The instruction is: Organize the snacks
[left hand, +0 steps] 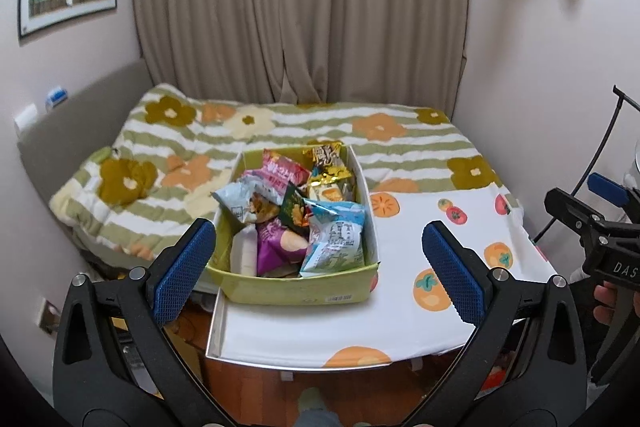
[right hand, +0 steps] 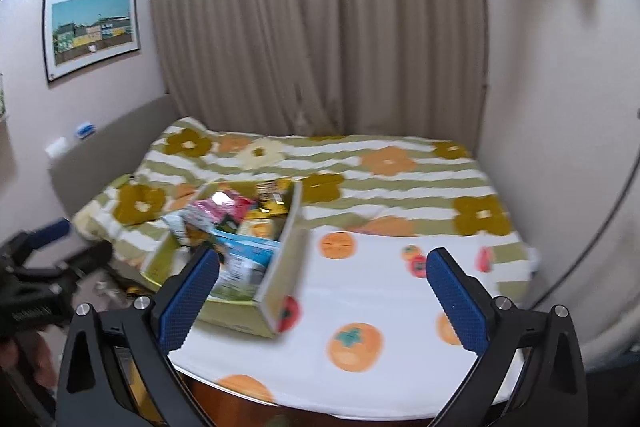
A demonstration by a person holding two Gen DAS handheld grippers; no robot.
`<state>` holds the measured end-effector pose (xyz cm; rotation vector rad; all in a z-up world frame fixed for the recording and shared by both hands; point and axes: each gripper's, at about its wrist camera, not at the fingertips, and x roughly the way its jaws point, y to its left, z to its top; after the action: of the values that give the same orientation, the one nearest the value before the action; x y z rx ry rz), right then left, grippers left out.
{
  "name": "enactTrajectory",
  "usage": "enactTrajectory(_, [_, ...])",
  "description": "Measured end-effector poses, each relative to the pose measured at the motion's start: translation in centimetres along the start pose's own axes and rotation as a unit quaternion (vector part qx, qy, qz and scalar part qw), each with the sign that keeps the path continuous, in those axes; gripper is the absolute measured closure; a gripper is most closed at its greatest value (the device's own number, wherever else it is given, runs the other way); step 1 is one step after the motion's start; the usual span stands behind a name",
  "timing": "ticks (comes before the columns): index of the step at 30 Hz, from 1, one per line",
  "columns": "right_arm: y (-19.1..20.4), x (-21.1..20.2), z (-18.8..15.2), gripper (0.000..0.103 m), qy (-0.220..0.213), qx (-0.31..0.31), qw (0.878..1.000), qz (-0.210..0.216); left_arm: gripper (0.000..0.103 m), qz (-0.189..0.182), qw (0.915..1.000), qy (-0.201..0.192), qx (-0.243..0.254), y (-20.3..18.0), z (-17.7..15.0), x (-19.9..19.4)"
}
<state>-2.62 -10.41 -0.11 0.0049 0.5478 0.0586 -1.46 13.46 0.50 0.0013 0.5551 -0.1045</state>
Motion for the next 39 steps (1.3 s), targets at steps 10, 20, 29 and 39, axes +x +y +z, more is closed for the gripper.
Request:
enactTrajectory(10, [-1.6, -1.9, -2.0, 0.0, 0.0, 0.017, 1.0, -0.025, 0.001, 0.009, 0.9997, -0.006, 0.02, -2.3, -0.8, -0.9])
enactTrajectory(20, [-2.0, -2.2, -2.3, 0.0, 0.0, 0.019, 0.999, -0.028, 0.001, 0.006, 0.9997, -0.006, 0.022, -2.9, -1.1, -0.9])
enactTrajectory(29, [-2.2, -2.2, -2.3, 0.0, 0.0, 0.021, 0.999, -0.03, 0.001, 0.003, 0.9996, -0.006, 0.026, -3.4, -0.9, -0.6])
enactTrajectory(39, [-2.6, -1.9, -2.2, 0.0, 0.0, 0.024, 0.999, -0.034, 0.001, 0.004, 0.9996, -0.006, 0.026, -3.6, -0.9, -0.5])
